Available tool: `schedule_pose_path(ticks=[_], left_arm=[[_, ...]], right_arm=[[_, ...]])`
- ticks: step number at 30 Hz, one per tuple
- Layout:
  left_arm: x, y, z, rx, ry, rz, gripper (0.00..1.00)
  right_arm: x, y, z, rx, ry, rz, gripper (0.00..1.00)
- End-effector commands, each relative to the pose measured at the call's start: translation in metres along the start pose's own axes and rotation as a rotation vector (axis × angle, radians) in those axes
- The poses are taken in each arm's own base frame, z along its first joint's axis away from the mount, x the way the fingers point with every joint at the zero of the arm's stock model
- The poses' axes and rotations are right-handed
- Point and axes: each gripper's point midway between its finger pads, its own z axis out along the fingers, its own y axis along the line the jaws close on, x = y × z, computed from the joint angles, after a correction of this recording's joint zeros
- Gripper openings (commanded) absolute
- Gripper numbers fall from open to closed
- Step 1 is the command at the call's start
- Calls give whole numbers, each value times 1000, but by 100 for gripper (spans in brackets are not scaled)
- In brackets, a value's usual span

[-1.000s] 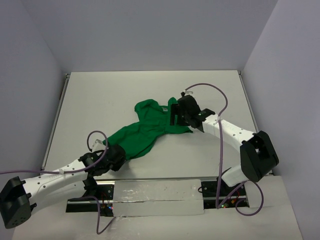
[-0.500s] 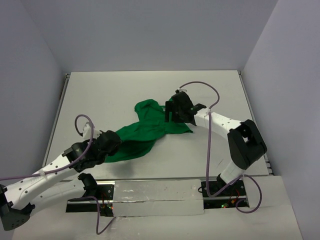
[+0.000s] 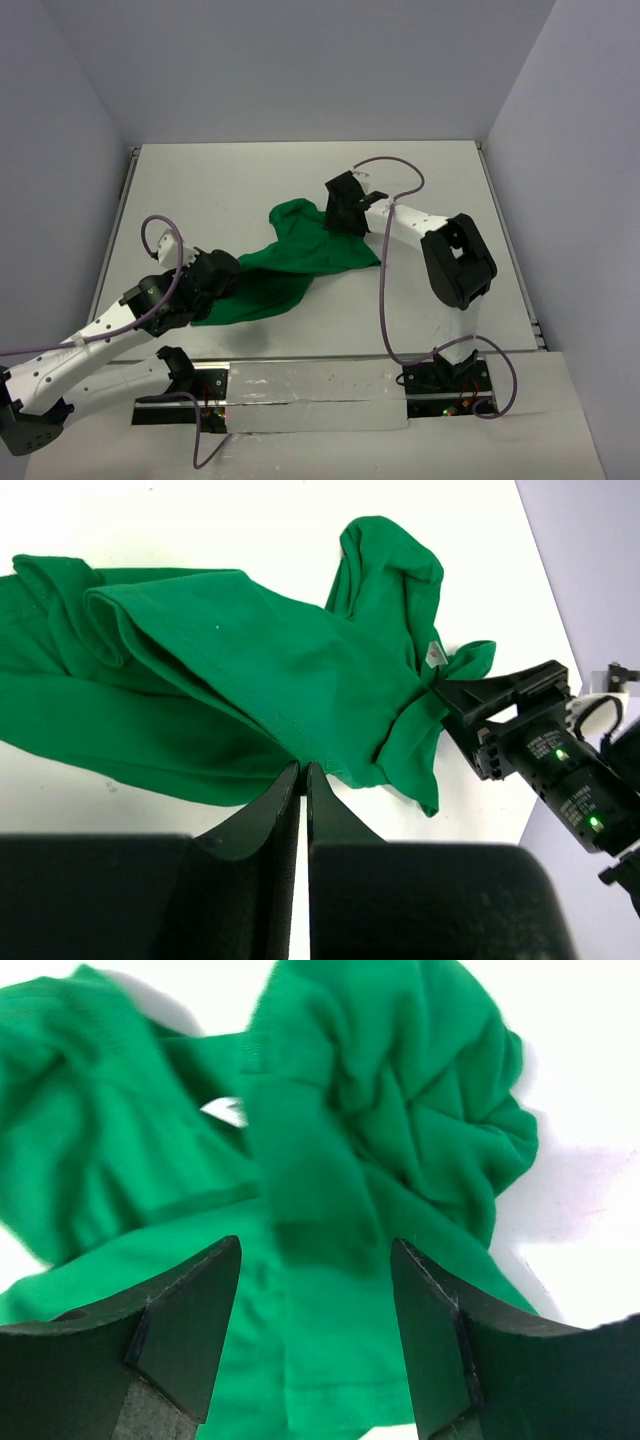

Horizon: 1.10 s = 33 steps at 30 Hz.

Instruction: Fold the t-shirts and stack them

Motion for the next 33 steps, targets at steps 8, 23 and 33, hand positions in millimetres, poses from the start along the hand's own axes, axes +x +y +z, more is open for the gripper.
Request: schedule_pose_path(ticks=[8,23,33], left_arm=[[-9,-2,-3,8,-25,5,10],[-63,-7,16,-54,-177,66,10],[-179,-101,78,55,-252,189,10]], right_arm=[[-36,-6,3,117,-111,36,44],[-118,-53,-99,-17,-320,202,9],[-228,-56,-199,-367,-545,327,9]])
